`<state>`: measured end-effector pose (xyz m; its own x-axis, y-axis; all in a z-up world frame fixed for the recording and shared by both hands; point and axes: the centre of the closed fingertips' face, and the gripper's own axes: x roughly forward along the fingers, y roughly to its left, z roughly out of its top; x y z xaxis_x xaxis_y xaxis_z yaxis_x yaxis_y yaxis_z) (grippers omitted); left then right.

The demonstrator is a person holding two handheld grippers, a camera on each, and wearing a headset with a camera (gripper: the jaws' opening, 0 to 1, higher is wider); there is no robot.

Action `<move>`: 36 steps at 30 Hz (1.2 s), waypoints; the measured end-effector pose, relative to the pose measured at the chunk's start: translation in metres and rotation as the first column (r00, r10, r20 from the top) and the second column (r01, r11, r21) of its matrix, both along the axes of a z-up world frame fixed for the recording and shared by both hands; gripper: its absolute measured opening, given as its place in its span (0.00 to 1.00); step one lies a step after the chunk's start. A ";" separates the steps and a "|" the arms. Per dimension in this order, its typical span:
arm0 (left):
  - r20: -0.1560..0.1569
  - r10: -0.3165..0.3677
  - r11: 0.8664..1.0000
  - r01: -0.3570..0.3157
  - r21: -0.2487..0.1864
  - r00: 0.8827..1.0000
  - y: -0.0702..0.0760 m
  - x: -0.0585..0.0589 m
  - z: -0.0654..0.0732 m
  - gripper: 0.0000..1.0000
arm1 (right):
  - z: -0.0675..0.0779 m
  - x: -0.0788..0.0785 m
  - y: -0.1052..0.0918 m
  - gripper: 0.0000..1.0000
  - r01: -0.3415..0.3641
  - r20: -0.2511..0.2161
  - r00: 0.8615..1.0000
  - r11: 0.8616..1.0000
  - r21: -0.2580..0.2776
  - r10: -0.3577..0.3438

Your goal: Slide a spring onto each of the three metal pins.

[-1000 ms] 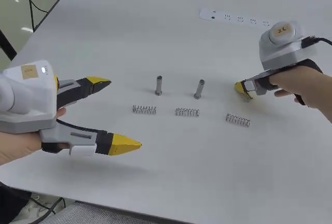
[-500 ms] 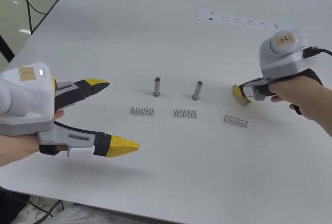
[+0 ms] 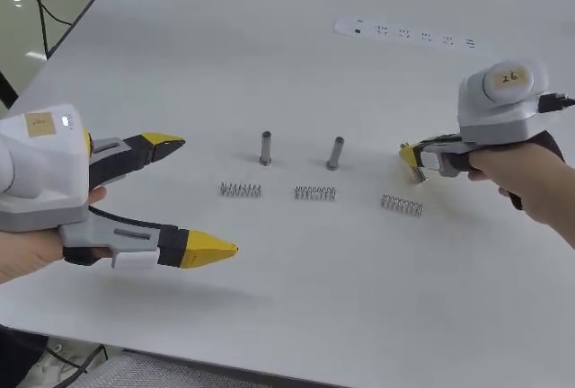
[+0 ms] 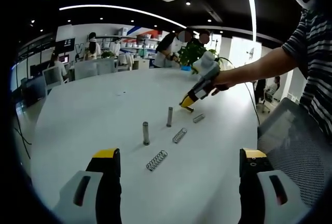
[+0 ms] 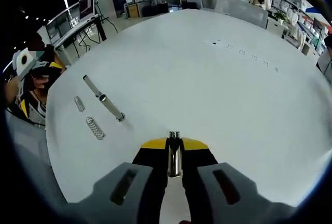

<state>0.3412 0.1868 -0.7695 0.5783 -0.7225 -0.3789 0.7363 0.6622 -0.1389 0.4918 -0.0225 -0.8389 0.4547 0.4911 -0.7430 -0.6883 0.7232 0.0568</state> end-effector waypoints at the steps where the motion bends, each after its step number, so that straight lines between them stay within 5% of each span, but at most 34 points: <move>1: 0.001 0.000 1.000 0.000 0.001 1.000 0.000 0.000 0.000 0.95 | 0.000 0.000 0.000 0.10 0.000 0.002 1.000 1.000 0.002 0.000; 36: 0.009 -0.002 1.000 0.002 -0.003 1.000 -0.004 0.001 0.004 0.94 | 0.018 -0.004 -0.001 0.10 -0.001 0.157 0.988 0.992 0.125 -0.018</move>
